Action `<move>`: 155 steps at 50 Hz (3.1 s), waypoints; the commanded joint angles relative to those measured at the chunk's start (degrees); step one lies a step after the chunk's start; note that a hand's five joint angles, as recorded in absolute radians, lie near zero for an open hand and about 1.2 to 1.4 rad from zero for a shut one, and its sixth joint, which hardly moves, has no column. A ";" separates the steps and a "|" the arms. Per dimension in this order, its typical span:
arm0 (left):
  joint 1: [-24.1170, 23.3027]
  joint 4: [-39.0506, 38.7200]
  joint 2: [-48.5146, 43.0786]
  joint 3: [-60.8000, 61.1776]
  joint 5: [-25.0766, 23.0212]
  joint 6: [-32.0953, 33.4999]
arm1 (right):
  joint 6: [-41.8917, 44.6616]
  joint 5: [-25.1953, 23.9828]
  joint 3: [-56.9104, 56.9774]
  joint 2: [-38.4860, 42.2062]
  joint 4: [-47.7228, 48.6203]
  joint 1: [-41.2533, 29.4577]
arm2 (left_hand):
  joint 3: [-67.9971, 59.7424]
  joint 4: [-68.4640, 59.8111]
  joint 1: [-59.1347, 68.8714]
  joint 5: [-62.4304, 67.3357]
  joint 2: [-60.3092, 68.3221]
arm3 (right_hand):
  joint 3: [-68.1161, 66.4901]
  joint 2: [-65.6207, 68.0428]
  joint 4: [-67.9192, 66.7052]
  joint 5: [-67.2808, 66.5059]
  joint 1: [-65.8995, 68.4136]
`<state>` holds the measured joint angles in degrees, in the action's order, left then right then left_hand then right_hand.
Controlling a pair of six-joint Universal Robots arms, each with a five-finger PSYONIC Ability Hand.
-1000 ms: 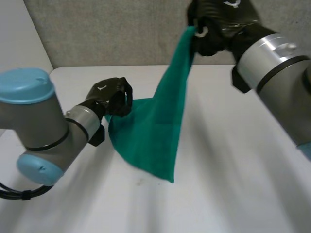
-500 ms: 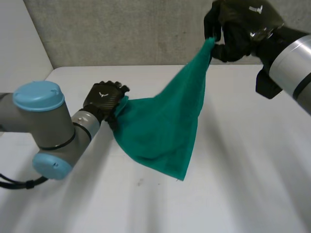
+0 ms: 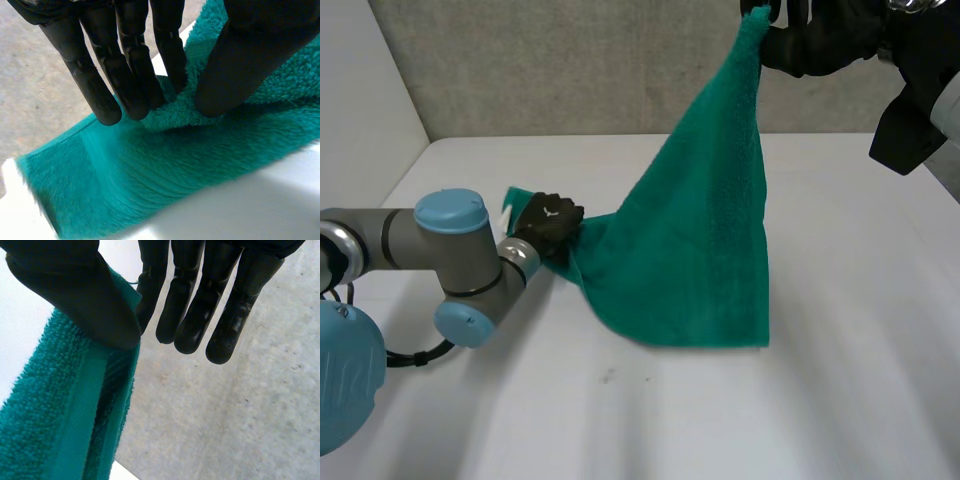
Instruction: Fold the towel.
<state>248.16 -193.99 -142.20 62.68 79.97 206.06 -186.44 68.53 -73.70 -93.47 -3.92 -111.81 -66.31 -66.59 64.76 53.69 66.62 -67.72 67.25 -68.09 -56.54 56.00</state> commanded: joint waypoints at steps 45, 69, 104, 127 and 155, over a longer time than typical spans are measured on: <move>0.83 9.24 39.03 29.71 4.76 -23.42 | 4.42 -13.06 8.31 8.49 -3.29 1.33 | 53.07 53.34 -51.51 -50.45 -53.38 | -12.28 12.75 -11.91 -13.46 24.00; -0.13 12.40 7.64 4.92 -23.10 -22.81 | -8.66 -28.28 4.62 -5.76 2.51 2.47 | -0.94 -0.66 2.49 3.55 0.63 | -12.28 12.75 -11.91 -13.46 24.00; 2.33 -11.06 33.21 1.13 8.45 -23.07 | 8.55 -1.47 36.17 29.49 -3.21 7.48 | -13.69 -13.41 15.24 16.31 13.38 | -12.28 12.75 -11.91 -13.46 24.00; 0.04 -7.81 34.89 41.90 9.07 -22.37 | 34.83 -16.51 -2.53 28.69 -0.54 9.40 | -13.69 -13.41 15.24 16.31 13.38 | -12.28 12.75 -11.91 -13.46 24.00; 0.04 -2.01 42.88 44.11 8.98 -22.54 | 3.29 3.18 -19.02 18.94 -4.08 6.70 | -13.69 -13.41 15.24 16.31 13.38 | 53.10 -52.63 53.46 51.92 -41.38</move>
<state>248.05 -196.16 -100.76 107.10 88.90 183.51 -169.20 68.58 -88.88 -73.60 -8.15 -102.96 -68.34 -68.47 65.98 54.08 68.69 -15.51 17.13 -16.30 -5.77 14.82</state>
